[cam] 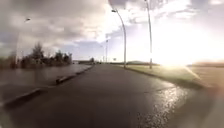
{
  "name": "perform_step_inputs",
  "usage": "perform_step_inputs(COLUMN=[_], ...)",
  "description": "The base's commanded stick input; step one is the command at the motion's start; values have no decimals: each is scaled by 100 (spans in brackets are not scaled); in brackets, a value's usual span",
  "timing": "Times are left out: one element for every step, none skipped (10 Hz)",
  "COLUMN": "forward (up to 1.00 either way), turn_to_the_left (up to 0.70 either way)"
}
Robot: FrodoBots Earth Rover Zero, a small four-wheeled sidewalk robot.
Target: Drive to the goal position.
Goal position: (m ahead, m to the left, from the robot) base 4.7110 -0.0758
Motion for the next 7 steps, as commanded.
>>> perform_step_inputs(forward=[70, 70, 70, 70, 70, 70, 70], turn_to_the_left=[0, 0, -7, -14, -14, -14, -14])
